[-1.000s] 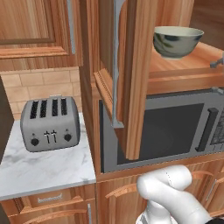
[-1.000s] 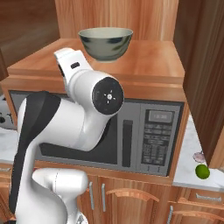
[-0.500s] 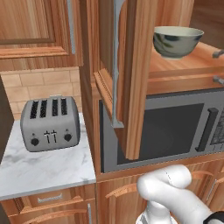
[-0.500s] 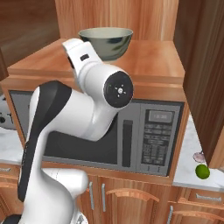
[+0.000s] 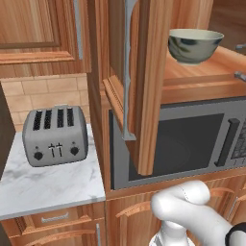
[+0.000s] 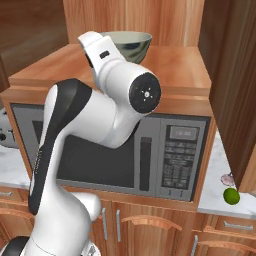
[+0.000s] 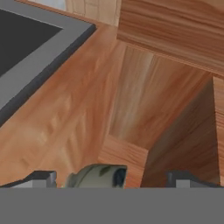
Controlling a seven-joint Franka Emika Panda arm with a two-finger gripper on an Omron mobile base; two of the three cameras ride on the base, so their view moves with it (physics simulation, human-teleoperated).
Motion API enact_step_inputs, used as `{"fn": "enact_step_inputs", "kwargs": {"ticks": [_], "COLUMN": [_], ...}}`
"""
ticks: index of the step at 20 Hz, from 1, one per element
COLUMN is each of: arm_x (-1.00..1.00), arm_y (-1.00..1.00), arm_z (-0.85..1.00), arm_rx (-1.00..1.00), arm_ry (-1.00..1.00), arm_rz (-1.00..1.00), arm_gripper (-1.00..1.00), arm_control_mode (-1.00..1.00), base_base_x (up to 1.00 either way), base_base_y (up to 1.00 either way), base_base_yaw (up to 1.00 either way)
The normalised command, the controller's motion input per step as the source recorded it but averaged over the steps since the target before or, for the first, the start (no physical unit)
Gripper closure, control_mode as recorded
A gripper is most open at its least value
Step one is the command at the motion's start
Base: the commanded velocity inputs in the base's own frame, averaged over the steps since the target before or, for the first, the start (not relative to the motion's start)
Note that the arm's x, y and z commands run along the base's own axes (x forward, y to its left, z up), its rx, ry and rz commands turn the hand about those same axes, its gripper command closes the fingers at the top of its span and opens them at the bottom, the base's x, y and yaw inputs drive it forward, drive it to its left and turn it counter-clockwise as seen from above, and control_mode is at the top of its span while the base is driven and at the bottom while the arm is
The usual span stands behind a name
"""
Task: Open the cabinet. Place the bowl and condiment on the counter. Then place the lime and garlic on the cutting board.
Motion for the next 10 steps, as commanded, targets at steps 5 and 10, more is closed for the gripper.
{"fn": "enact_step_inputs", "kwargs": {"ticks": [5, 10], "arm_x": [0.21, 0.33], "arm_y": [-0.01, 0.00], "arm_z": [0.19, 0.06], "arm_rx": [-0.03, -0.03], "arm_ry": [-0.06, -0.01], "arm_rz": [0.00, 0.00], "arm_gripper": [-1.00, -1.00], "arm_control_mode": [-1.00, -1.00], "base_base_x": [0.00, 0.00], "base_base_y": [0.00, 0.00], "base_base_yaw": [0.00, 0.00]}}
